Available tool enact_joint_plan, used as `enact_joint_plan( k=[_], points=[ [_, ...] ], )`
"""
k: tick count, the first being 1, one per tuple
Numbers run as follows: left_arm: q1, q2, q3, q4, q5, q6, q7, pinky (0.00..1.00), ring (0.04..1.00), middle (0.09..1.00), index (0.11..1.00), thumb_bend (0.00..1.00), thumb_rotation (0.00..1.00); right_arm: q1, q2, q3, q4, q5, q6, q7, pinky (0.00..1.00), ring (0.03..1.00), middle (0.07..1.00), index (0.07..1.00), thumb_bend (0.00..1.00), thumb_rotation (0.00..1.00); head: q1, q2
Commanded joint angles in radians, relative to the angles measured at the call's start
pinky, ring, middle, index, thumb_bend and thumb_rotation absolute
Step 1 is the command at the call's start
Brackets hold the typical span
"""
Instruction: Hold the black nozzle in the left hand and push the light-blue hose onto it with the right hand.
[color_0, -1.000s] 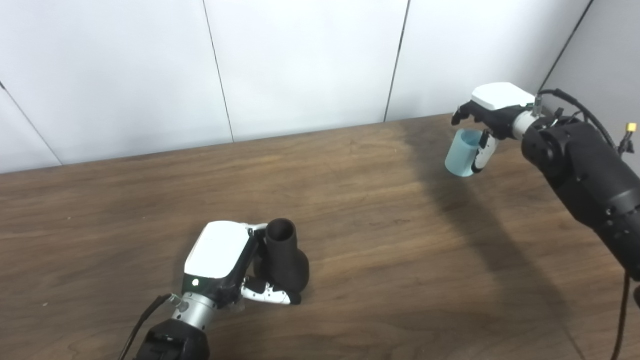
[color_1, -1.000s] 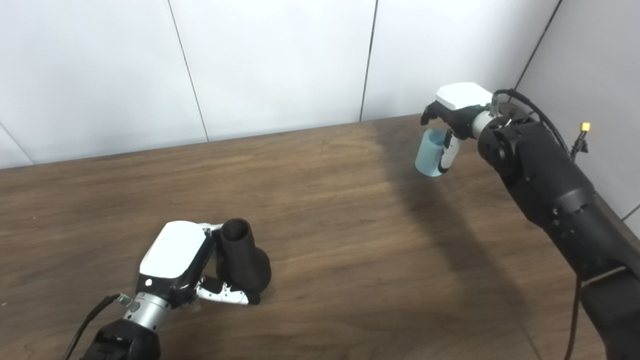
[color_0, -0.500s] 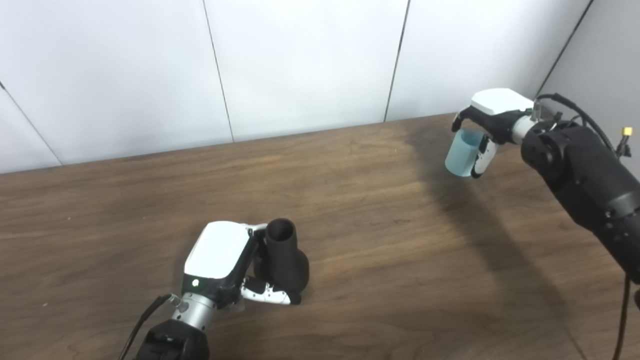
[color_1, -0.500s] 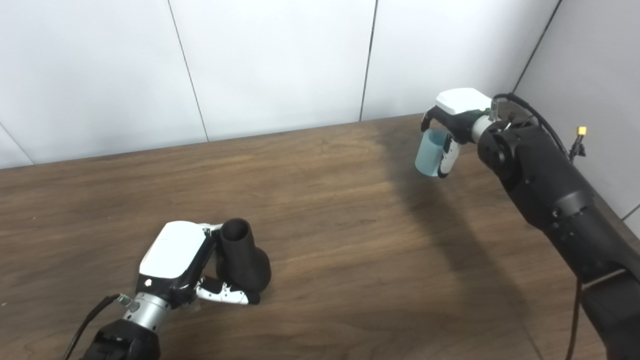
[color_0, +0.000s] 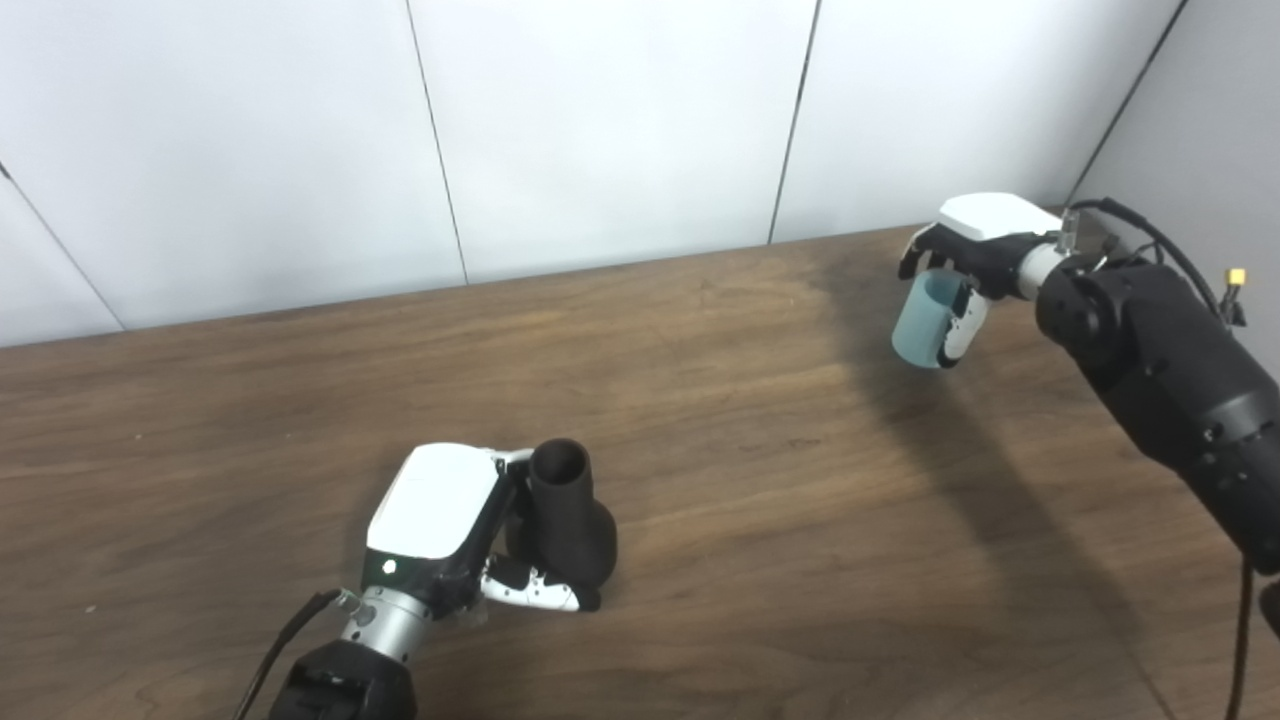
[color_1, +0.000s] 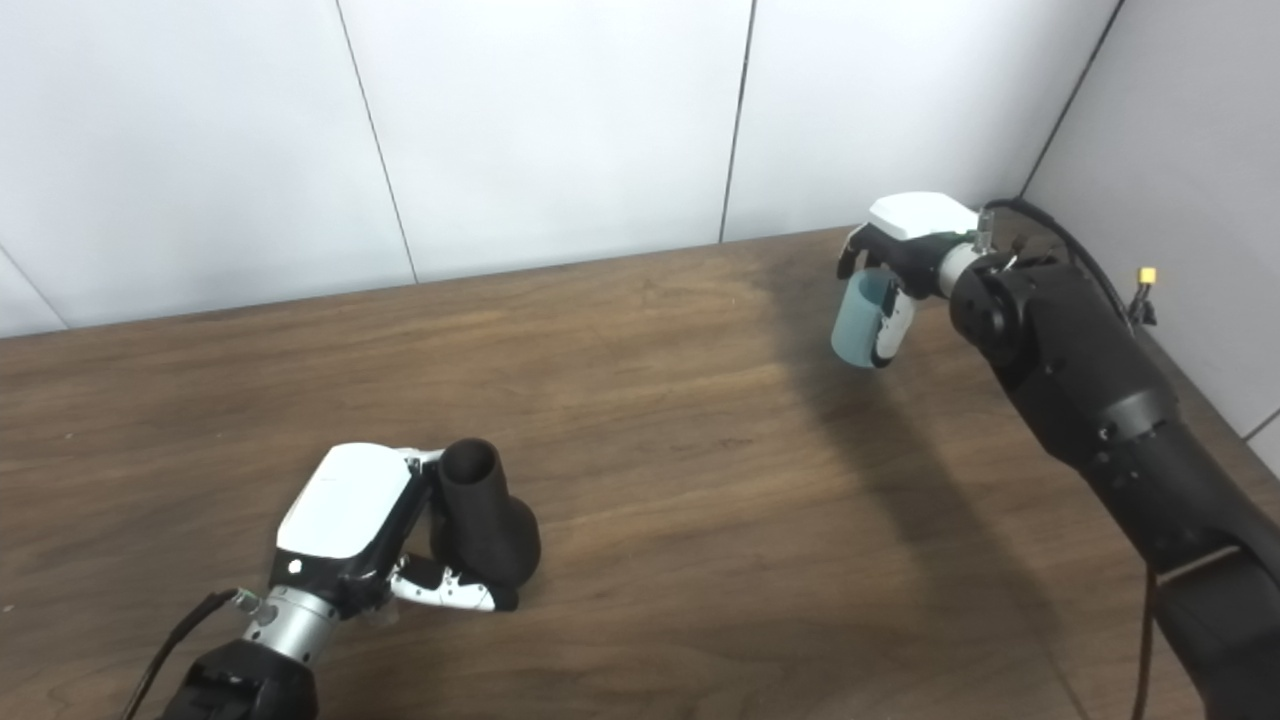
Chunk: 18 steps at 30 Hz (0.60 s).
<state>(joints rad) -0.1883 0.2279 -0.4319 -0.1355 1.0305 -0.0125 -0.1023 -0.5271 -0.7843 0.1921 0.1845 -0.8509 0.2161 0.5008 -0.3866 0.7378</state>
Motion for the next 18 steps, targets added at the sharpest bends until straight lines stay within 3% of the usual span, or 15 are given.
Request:
enact_joint_plan(
  k=[1,5,9,13,14,15,18],
  points=[
    [-0.012,0.001,0.009,-0.035,-0.001,-0.008,0.008,0.44,0.548,0.469,0.491,0.53,0.00,-0.035,-0.034,-0.014,-0.013,-0.003,0.003,-0.030,0.45,0.569,0.651,0.691,0.98,0.03,-0.001,0.001],
    [-0.012,0.002,0.008,-0.037,0.002,-0.007,0.006,0.45,0.549,0.471,0.491,0.53,0.00,-0.033,-0.036,-0.016,-0.012,0.009,-0.013,-0.037,0.40,0.541,0.641,0.665,0.96,0.01,-0.001,0.003],
    [-0.012,0.001,0.009,-0.038,0.003,-0.007,0.006,0.45,0.551,0.471,0.492,0.53,0.00,-0.032,-0.038,-0.017,-0.008,0.009,-0.030,-0.062,0.35,0.455,0.576,0.640,0.95,0.00,-0.001,0.005],
    [-0.013,-0.001,0.009,-0.038,0.005,-0.006,0.003,0.45,0.549,0.472,0.491,0.53,0.00,-0.020,-0.044,-0.010,-0.012,-0.016,-0.062,-0.121,0.44,0.473,0.566,0.610,0.94,0.00,0.000,0.005],
    [-0.013,-0.001,0.009,-0.038,0.005,-0.007,0.004,0.45,0.549,0.473,0.490,0.53,0.00,-0.015,-0.044,-0.011,-0.007,-0.017,-0.076,-0.142,0.46,0.461,0.518,0.597,0.72,0.00,0.001,0.006],
    [-0.013,-0.002,0.010,-0.038,0.004,-0.008,0.006,0.44,0.548,0.473,0.490,0.53,0.00,-0.011,-0.043,-0.014,0.000,-0.014,-0.086,-0.160,0.45,0.423,0.507,0.573,0.62,0.00,0.001,0.006],
    [-0.011,-0.002,0.011,-0.041,0.005,-0.006,0.005,0.45,0.553,0.472,0.491,0.53,0.00,-0.006,-0.039,-0.023,0.033,0.001,-0.107,-0.205,0.39,0.389,0.510,0.531,0.53,0.00,0.000,0.008]
  ],
)
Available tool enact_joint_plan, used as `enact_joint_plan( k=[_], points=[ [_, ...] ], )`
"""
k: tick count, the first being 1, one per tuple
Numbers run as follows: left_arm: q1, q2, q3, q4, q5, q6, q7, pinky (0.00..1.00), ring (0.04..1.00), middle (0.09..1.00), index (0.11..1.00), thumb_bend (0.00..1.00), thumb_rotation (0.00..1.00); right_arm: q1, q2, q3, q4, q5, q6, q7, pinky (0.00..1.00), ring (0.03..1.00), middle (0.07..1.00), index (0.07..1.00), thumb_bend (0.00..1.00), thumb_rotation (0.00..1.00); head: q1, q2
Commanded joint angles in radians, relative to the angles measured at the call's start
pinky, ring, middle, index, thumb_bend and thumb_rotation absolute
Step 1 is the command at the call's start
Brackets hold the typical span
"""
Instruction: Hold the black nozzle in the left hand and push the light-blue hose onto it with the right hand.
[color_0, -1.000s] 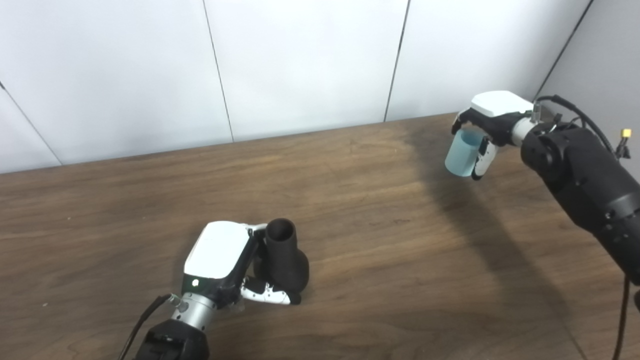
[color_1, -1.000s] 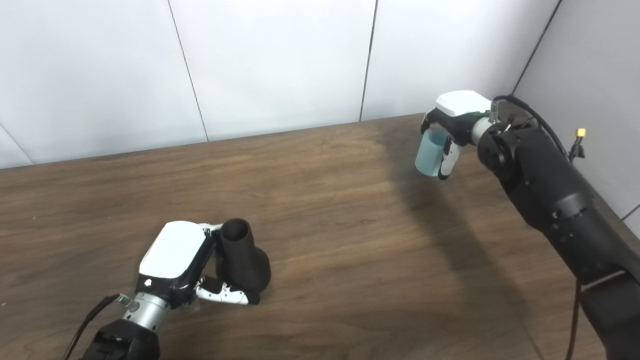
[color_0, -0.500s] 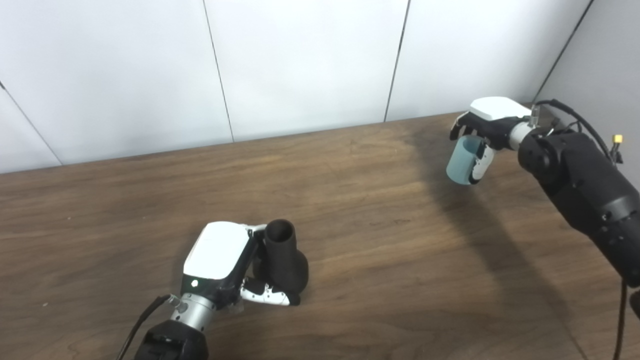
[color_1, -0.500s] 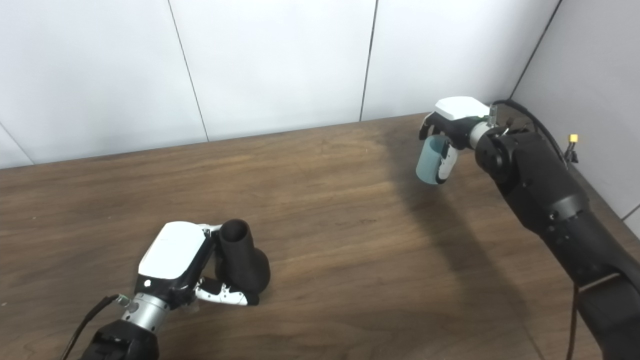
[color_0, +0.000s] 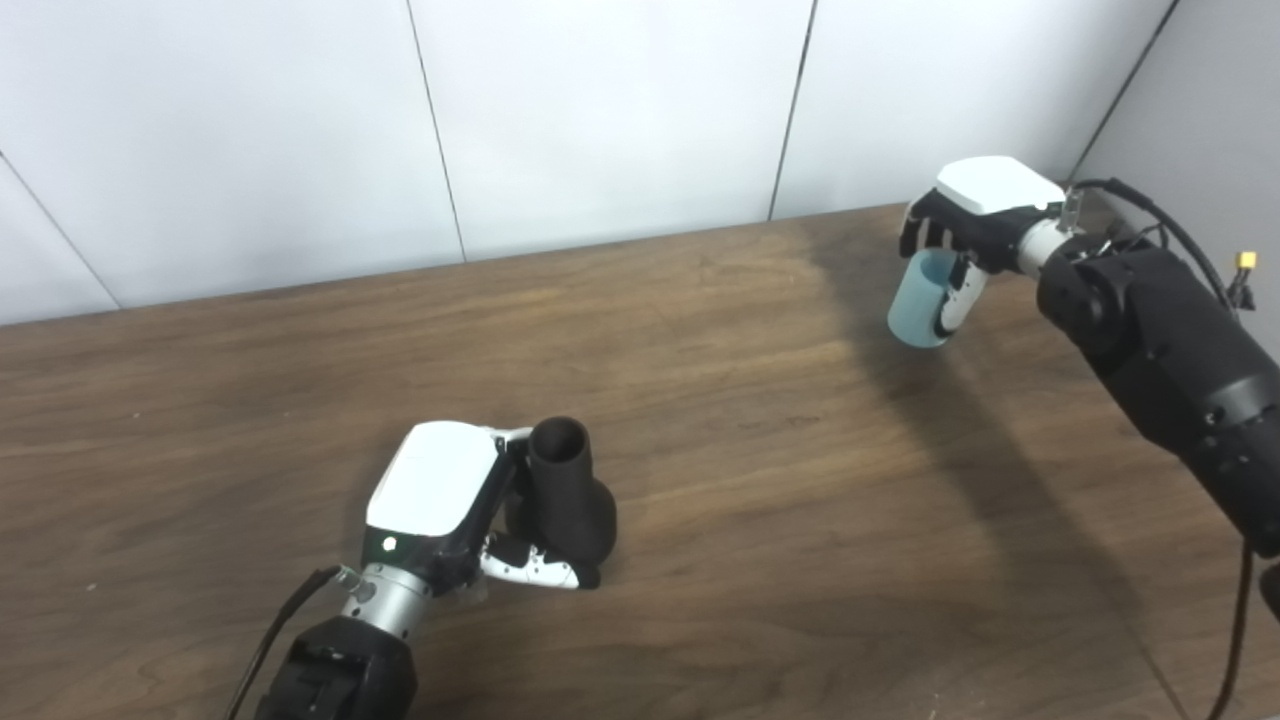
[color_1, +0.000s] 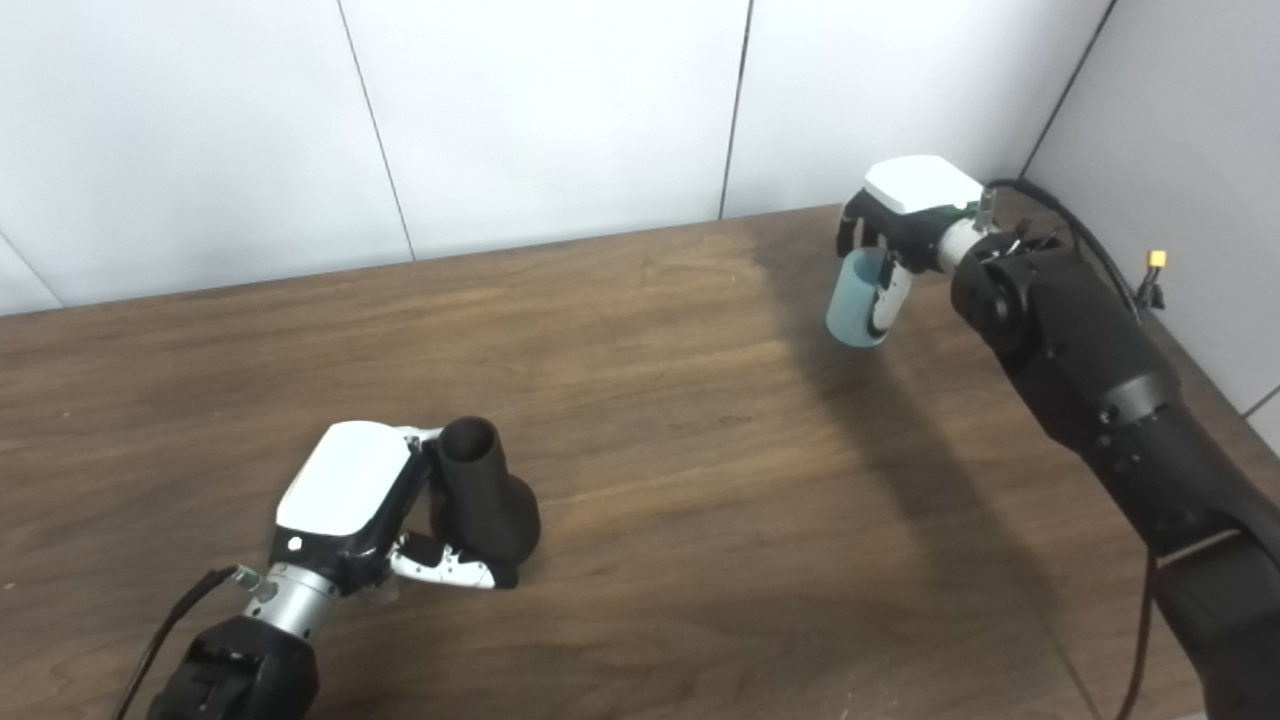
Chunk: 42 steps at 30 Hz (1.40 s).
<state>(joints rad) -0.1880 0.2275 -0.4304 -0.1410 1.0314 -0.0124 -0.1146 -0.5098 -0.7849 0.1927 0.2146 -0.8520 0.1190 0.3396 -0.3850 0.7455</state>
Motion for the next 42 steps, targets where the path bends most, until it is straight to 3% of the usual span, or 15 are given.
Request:
enact_joint_plan(
  k=[1,12,16,19,22,25,28,33,37,39,42],
  points=[
    [-0.011,-0.001,0.010,-0.037,0.004,-0.006,0.016,0.45,0.554,0.472,0.491,0.53,0.00,-0.023,-0.037,-0.026,0.016,0.009,-0.016,-0.056,0.37,0.385,0.506,0.522,0.52,0.00,-0.002,0.002],
    [-0.013,-0.001,0.011,-0.043,0.004,-0.007,0.004,0.46,0.559,0.474,0.490,0.52,0.00,-0.019,-0.029,-0.043,0.031,0.062,-0.048,-0.103,0.38,0.391,0.504,0.508,0.52,0.00,0.000,0.004],
    [-0.013,-0.004,0.012,-0.041,0.005,-0.007,0.009,0.46,0.556,0.471,0.492,0.53,0.00,-0.014,-0.022,-0.061,-0.013,0.099,-0.045,-0.095,0.36,0.394,0.498,0.509,0.50,0.00,0.004,0.001],
    [-0.014,-0.005,0.009,-0.035,0.009,-0.009,0.015,0.46,0.556,0.469,0.492,0.53,0.00,-0.008,-0.023,-0.062,-0.092,0.088,-0.025,-0.073,0.40,0.401,0.486,0.513,0.50,0.00,0.012,-0.002],
    [-0.013,-0.010,0.007,-0.034,0.015,-0.006,0.014,0.45,0.555,0.469,0.492,0.53,0.00,-0.005,-0.023,-0.067,-0.167,0.095,-0.028,-0.056,0.48,0.498,0.515,0.447,0.51,0.00,0.024,-0.005],
    [-0.012,-0.016,0.005,-0.032,0.021,-0.003,0.015,0.46,0.559,0.471,0.491,0.53,0.00,-0.012,-0.021,-0.060,-0.231,0.084,-0.025,-0.029,0.56,0.437,0.510,0.462,0.52,0.00,0.041,-0.007],
    [-0.012,-0.026,0.001,-0.027,0.031,0.000,0.021,0.47,0.562,0.472,0.490,0.53,0.00,-0.030,-0.010,-0.051,-0.299,0.078,-0.011,0.018,0.42,0.388,0.501,0.495,0.52,0.00,0.066,-0.011],
    [-0.012,-0.044,-0.007,-0.013,0.052,0.002,0.031,0.47,0.565,0.471,0.491,0.53,0.00,-0.036,0.016,-0.066,-0.391,0.087,0.030,0.082,0.32,0.398,0.506,0.499,0.50,0.00,0.124,-0.015],
    [-0.014,-0.063,-0.018,-0.007,0.068,0.006,0.028,0.48,0.562,0.467,0.493,0.52,0.00,-0.038,0.011,-0.075,-0.443,0.118,-0.047,0.070,0.34,0.374,0.479,0.511,0.50,0.00,0.205,-0.017],
    [-0.014,-0.073,-0.023,-0.003,0.077,0.012,0.029,0.47,0.558,0.463,0.495,0.52,0.00,-0.045,0.016,-0.074,-0.478,0.112,-0.044,0.086,0.37,0.373,0.477,0.520,0.50,0.00,0.232,-0.020],
    [-0.018,-0.089,-0.032,0.020,0.096,0.010,0.056,0.46,0.551,0.459,0.495,0.52,0.00,-0.059,0.029,-0.077,-0.522,0.110,-0.017,0.121,0.31,0.377,0.488,0.545,0.49,0.00,0.272,-0.024]
  ],
)
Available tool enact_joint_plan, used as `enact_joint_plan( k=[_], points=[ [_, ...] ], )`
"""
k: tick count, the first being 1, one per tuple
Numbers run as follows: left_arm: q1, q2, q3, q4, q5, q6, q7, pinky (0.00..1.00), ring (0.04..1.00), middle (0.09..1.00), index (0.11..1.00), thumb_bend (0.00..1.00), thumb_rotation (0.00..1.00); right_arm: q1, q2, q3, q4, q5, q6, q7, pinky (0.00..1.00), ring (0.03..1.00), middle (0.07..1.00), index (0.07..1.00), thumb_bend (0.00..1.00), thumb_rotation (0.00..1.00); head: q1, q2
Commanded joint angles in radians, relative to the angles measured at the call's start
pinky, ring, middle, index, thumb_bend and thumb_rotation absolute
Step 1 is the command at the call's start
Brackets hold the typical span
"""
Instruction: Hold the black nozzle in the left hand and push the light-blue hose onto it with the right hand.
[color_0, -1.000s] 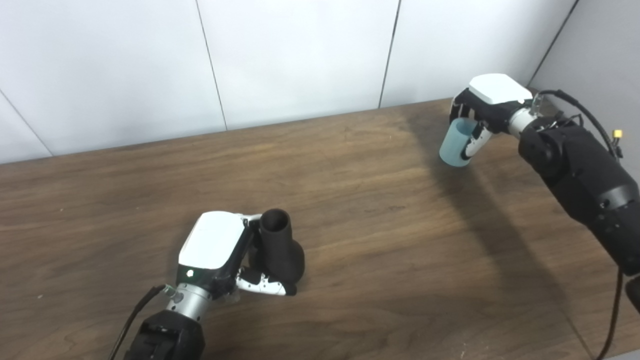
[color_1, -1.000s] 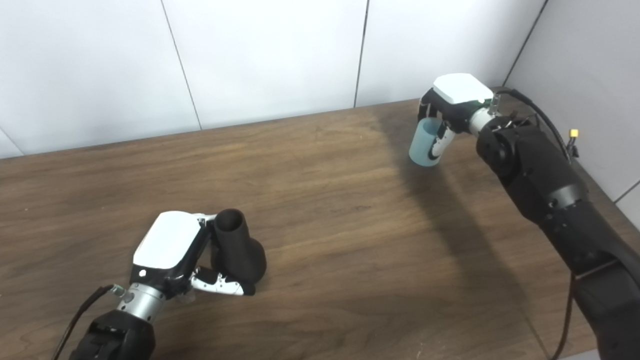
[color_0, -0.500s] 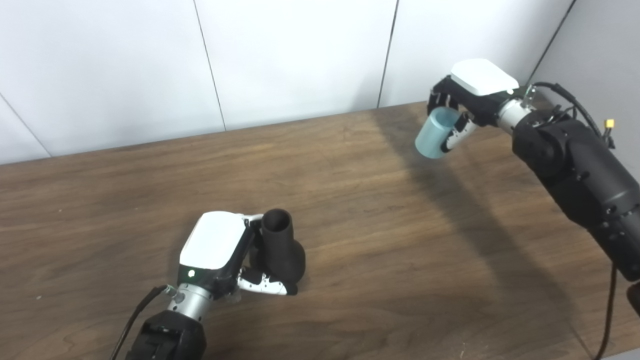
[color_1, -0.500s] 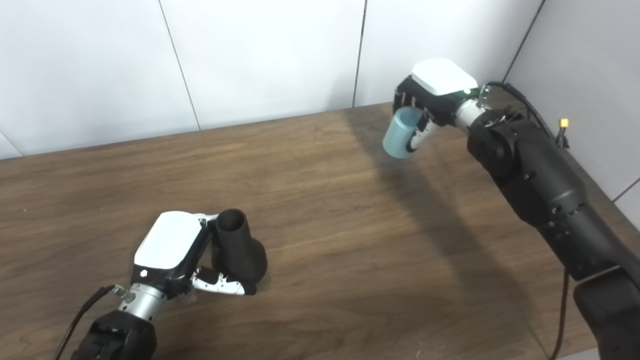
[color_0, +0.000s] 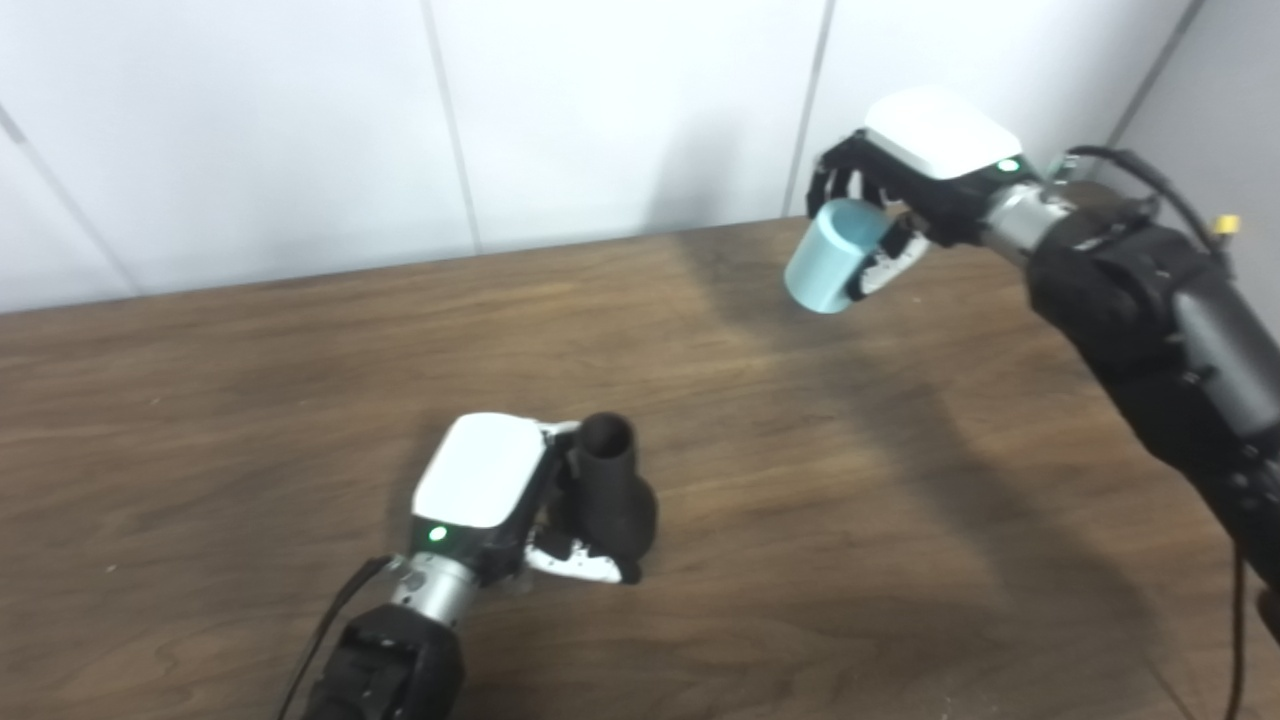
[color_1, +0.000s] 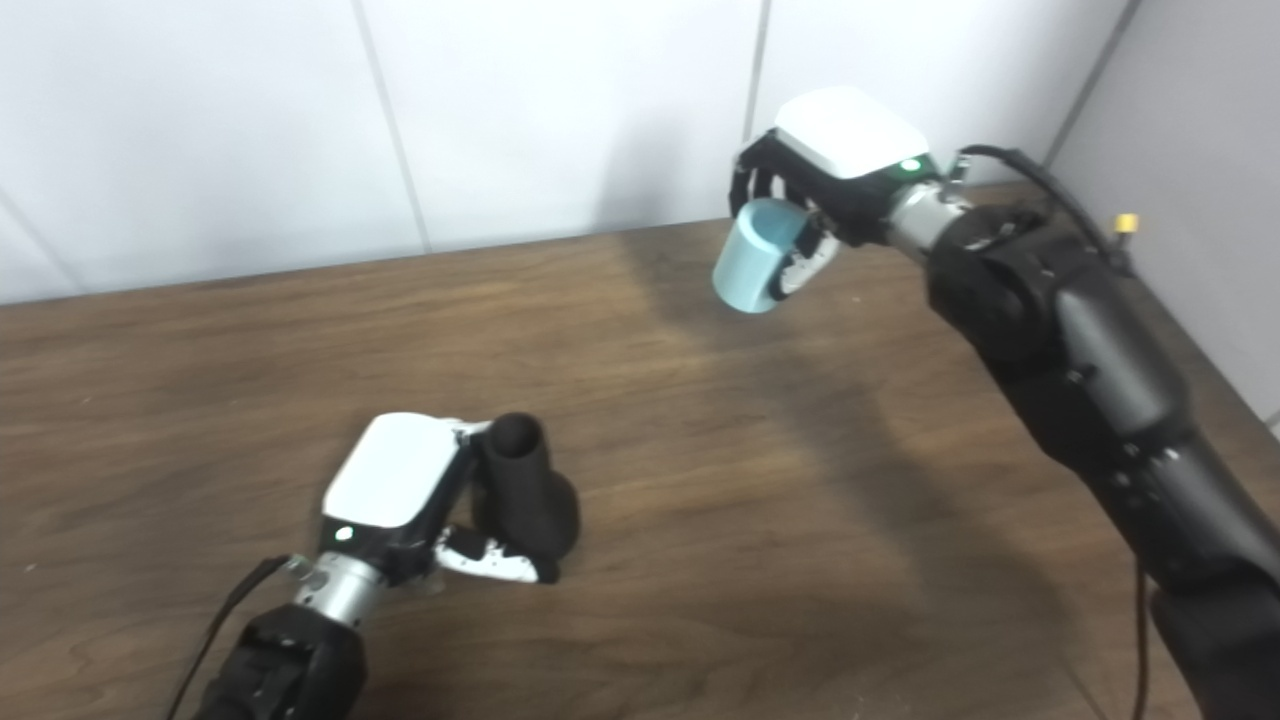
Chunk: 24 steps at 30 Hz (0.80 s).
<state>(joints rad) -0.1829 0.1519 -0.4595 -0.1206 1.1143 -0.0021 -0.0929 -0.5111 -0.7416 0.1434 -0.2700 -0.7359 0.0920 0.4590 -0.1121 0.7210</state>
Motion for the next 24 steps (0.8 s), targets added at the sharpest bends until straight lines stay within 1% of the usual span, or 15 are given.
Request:
enact_joint_plan(
  k=[1,4,6,9,12,15,18,21,22,23,24],
  points=[
    [-0.024,-0.019,-0.006,0.010,0.019,0.002,0.045,0.46,0.548,0.459,0.494,0.53,0.00,-0.067,-0.007,-0.027,-0.064,-0.004,0.029,0.024,0.30,0.377,0.490,0.548,0.49,0.00,0.015,-0.001],
    [-0.027,-0.033,-0.015,0.022,0.033,0.015,0.052,0.46,0.547,0.463,0.491,0.53,0.00,-0.090,0.014,-0.027,-0.136,0.003,0.073,0.085,0.31,0.386,0.508,0.536,0.49,0.00,0.042,-0.004],
    [-0.029,-0.041,-0.020,0.023,0.038,0.026,0.048,0.46,0.538,0.453,0.491,0.53,0.00,-0.102,0.029,-0.029,-0.172,0.015,0.082,0.106,0.32,0.392,0.519,0.525,0.49,0.00,0.054,-0.005],
    [-0.033,-0.048,-0.028,0.029,0.045,0.036,0.053,0.46,0.534,0.459,0.490,0.53,0.00,-0.116,0.050,-0.031,-0.212,0.026,0.091,0.127,0.32,0.385,0.505,0.539,0.49,0.00,0.066,-0.006],
    [-0.037,-0.053,-0.032,0.033,0.046,0.042,0.053,0.48,0.545,0.471,0.487,0.53,0.00,-0.131,0.068,-0.027,-0.242,0.036,0.080,0.141,0.34,0.381,0.485,0.545,0.49,0.00,0.072,-0.008],
    [-0.039,-0.056,-0.034,0.035,0.045,0.046,0.055,0.48,0.551,0.481,0.485,0.53,0.00,-0.143,0.083,-0.023,-0.264,0.053,0.074,0.159,0.34,0.390,0.498,0.538,0.50,0.00,0.075,-0.008],
    [-0.041,-0.055,-0.035,0.036,0.042,0.048,0.055,0.48,0.555,0.490,0.483,0.52,0.00,-0.149,0.090,-0.020,-0.270,0.085,0.034,0.158,0.37,0.376,0.474,0.545,0.50,0.00,0.076,-0.007],
    [-0.043,-0.054,-0.035,0.036,0.041,0.051,0.052,0.49,0.561,0.494,0.482,0.52,0.00,-0.151,0.091,-0.012,-0.287,0.082,0.020,0.169,0.43,0.376,0.466,0.539,0.50,0.00,0.074,-0.006],
    [-0.044,-0.054,-0.035,0.038,0.040,0.051,0.053,0.49,0.561,0.494,0.482,0.52,0.00,-0.150,0.093,-0.010,-0.296,0.077,0.018,0.174,0.42,0.377,0.462,0.537,0.51,0.00,0.074,-0.007],
    [-0.044,-0.054,-0.035,0.039,0.040,0.051,0.055,0.48,0.560,0.495,0.482,0.52,0.00,-0.149,0.094,-0.009,-0.303,0.074,0.016,0.177,0.39,0.375,0.456,0.534,0.51,0.00,0.074,-0.007],
    [-0.044,-0.054,-0.035,0.039,0.040,0.052,0.055,0.48,0.560,0.496,0.482,0.52,0.00,-0.145,0.096,-0.011,-0.306,0.086,0.000,0.170,0.38,0.375,0.454,0.533,0.51,0.00,0.073,-0.006]
  ],
)
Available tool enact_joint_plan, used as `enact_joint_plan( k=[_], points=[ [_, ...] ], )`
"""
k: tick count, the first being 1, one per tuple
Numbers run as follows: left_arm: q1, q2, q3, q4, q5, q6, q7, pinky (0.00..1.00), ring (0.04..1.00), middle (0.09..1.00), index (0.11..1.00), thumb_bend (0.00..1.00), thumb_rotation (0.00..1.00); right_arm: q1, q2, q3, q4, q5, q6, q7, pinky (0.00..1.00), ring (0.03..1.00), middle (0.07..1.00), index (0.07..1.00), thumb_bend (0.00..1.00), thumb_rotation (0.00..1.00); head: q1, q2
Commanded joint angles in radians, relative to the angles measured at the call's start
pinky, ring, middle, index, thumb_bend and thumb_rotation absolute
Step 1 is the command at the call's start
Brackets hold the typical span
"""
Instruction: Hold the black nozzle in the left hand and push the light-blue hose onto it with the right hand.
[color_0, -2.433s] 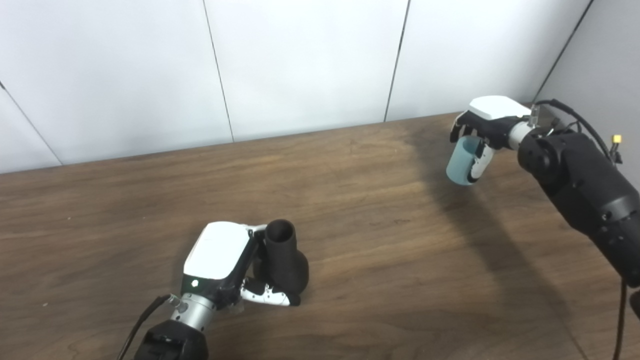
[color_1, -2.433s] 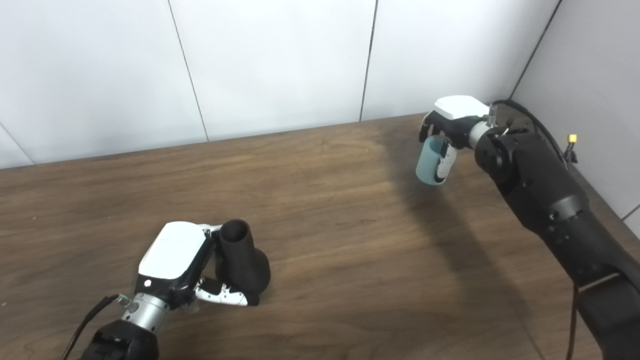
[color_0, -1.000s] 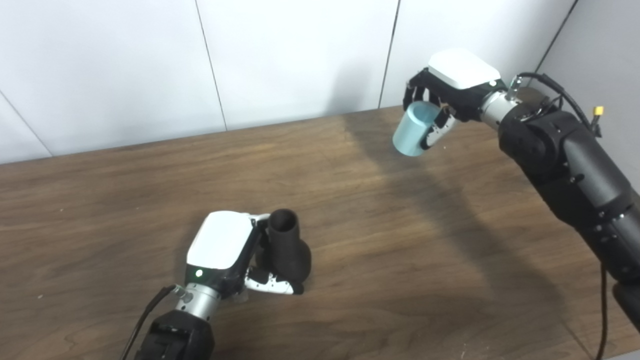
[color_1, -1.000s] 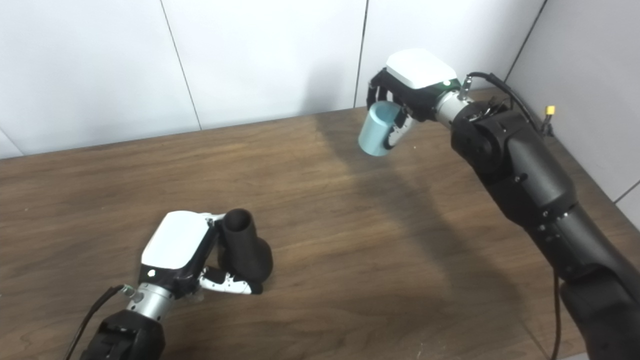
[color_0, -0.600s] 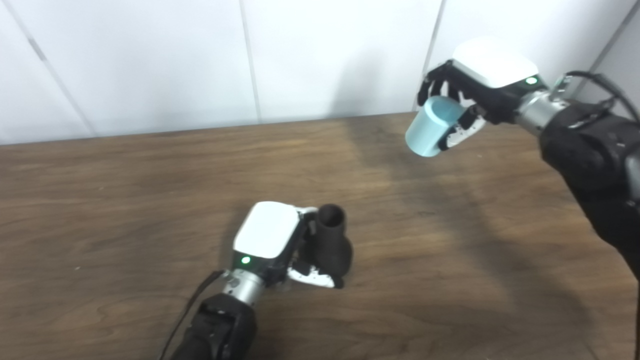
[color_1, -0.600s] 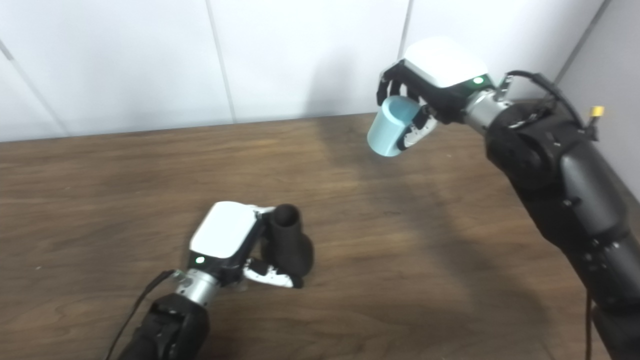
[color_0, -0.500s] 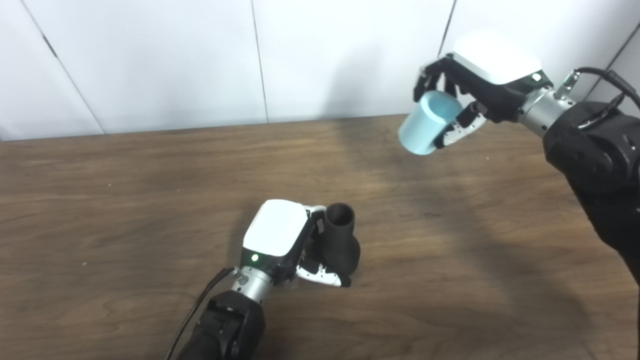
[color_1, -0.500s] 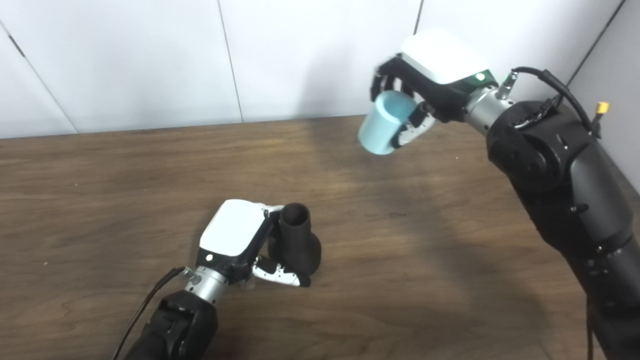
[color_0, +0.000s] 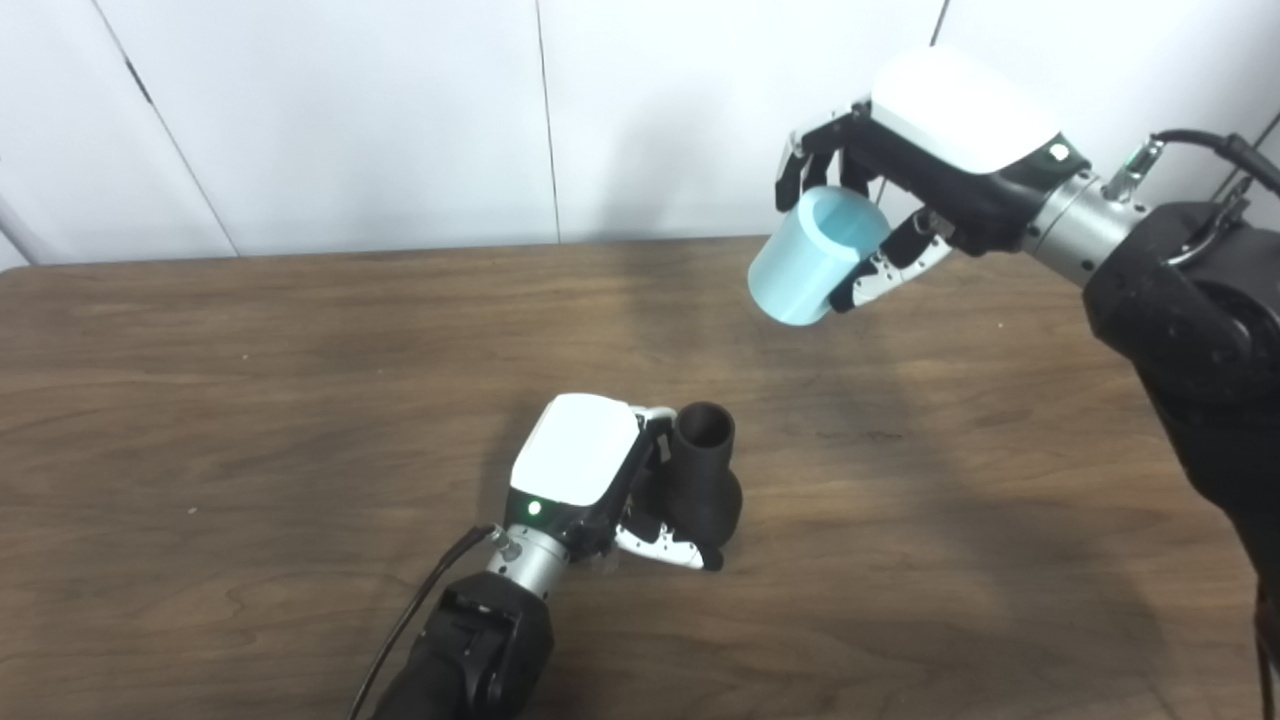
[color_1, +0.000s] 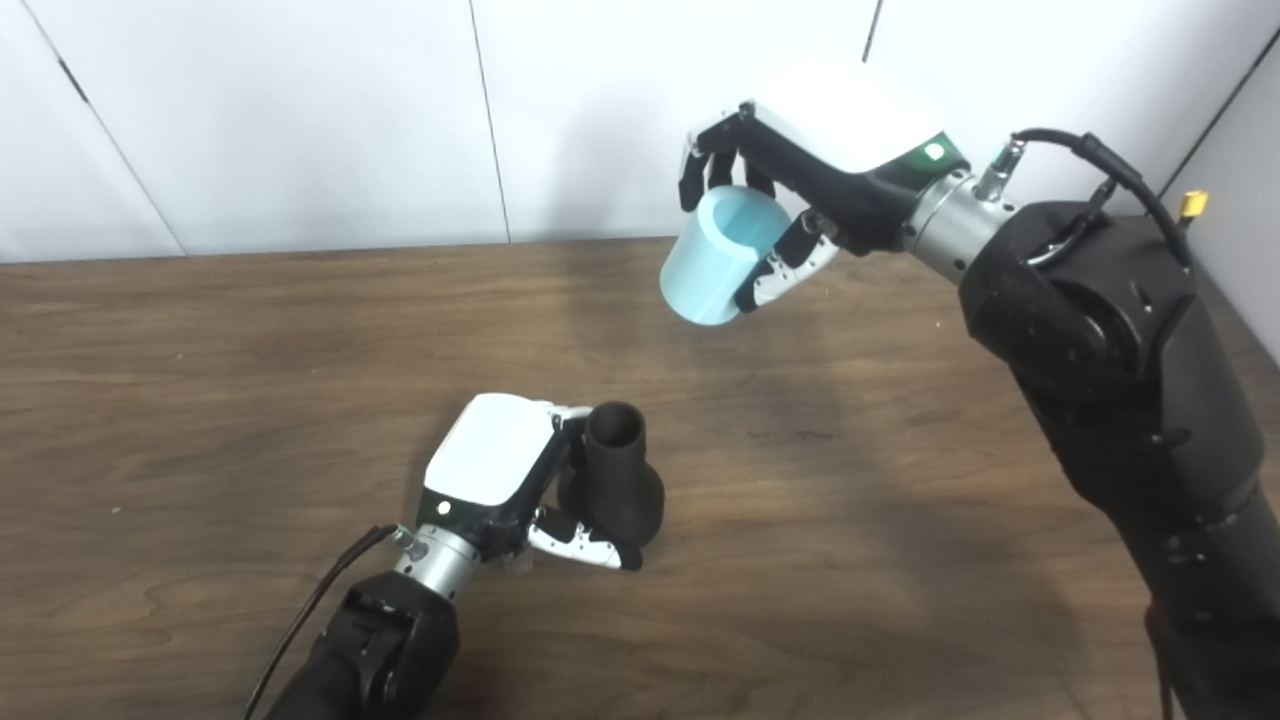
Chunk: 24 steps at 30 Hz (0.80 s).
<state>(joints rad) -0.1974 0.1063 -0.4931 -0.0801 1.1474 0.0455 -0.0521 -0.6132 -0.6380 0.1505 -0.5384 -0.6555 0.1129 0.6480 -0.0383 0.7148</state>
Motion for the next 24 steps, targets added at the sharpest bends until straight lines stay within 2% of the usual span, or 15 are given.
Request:
enact_joint_plan(
  k=[1,3,4,6,9,10,11,13,14,15,17,19,24],
  points=[
    [-0.030,-0.008,-0.001,-0.002,0.007,0.005,0.013,0.48,0.559,0.494,0.482,0.52,0.00,-0.039,-0.006,-0.019,-0.043,0.012,-0.028,-0.020,0.36,0.374,0.454,0.531,0.51,0.00,-0.002,0.001],
    [-0.030,-0.007,-0.002,-0.003,0.009,0.007,0.010,0.48,0.558,0.494,0.482,0.52,0.00,-0.033,-0.005,-0.022,-0.053,0.027,-0.038,-0.019,0.33,0.376,0.451,0.528,0.52,0.00,-0.002,0.001],
    [-0.030,-0.007,-0.002,-0.003,0.010,0.009,0.008,0.48,0.559,0.492,0.483,0.52,0.00,-0.030,-0.003,-0.023,-0.058,0.036,-0.046,-0.021,0.25,0.352,0.445,0.527,0.51,0.00,-0.002,0.001],
    [-0.031,-0.007,-0.003,-0.005,0.011,0.012,0.006,0.48,0.560,0.490,0.483,0.52,0.00,-0.026,0.000,-0.027,-0.063,0.052,-0.062,-0.025,0.17,0.222,0.465,0.488,0.53,0.00,-0.005,0.004],
    [-0.032,-0.005,-0.005,0.000,0.012,0.009,0.014,0.47,0.559,0.489,0.484,0.52,0.00,-0.025,0.003,-0.026,-0.077,0.053,-0.066,-0.018,0.08,0.118,0.469,0.479,0.53,0.00,-0.006,0.008],
    [-0.033,-0.005,-0.005,0.002,0.012,0.007,0.019,0.47,0.556,0.487,0.484,0.52,0.00,-0.026,0.002,-0.025,-0.082,0.057,-0.066,-0.013,0.06,0.092,0.323,0.479,0.53,0.06,-0.006,0.008],
    [-0.033,-0.005,-0.005,0.003,0.011,0.006,0.022,0.47,0.554,0.485,0.485,0.52,0.00,-0.027,0.002,-0.026,-0.086,0.065,-0.067,-0.010,0.05,0.080,0.249,0.479,0.53,0.09,-0.006,0.008],
    [-0.034,-0.004,-0.006,0.001,0.013,0.009,0.015,0.47,0.555,0.484,0.485,0.52,0.00,-0.032,0.001,-0.027,-0.096,0.088,-0.068,-0.006,0.04,0.077,0.197,0.479,0.52,0.12,-0.006,0.008],
    [-0.035,-0.003,-0.007,-0.001,0.016,0.012,0.009,0.47,0.558,0.486,0.485,0.52,0.00,-0.036,0.000,-0.026,-0.102,0.106,-0.063,0.003,0.06,0.095,0.221,0.479,0.52,0.12,-0.006,0.008],
    [-0.036,-0.002,-0.007,-0.005,0.017,0.015,0.003,0.47,0.559,0.487,0.484,0.52,0.00,-0.041,-0.003,-0.024,-0.109,0.120,-0.050,0.019,0.10,0.152,0.368,0.479,0.53,0.05,-0.012,0.011],
    [-0.036,-0.002,-0.008,-0.010,0.018,0.019,-0.005,0.47,0.560,0.489,0.484,0.52,0.00,-0.051,-0.004,-0.022,-0.126,0.146,-0.011,0.054,0.12,0.187,0.443,0.481,0.53,0.01,-0.012,0.011],
    [-0.037,0.000,-0.010,-0.015,0.020,0.024,-0.012,0.48,0.562,0.493,0.483,0.52,0.00,-0.055,-0.002,-0.025,-0.136,0.160,0.000,0.068,0.10,0.160,0.463,0.481,0.53,0.00,-0.012,0.013],
    [-0.038,0.002,-0.011,-0.018,0.017,0.028,-0.018,0.47,0.561,0.492,0.483,0.52,0.00,-0.059,0.000,-0.030,-0.138,0.190,-0.001,0.076,0.10,0.164,0.469,0.481,0.53,0.00,-0.014,0.016]
  ],
)
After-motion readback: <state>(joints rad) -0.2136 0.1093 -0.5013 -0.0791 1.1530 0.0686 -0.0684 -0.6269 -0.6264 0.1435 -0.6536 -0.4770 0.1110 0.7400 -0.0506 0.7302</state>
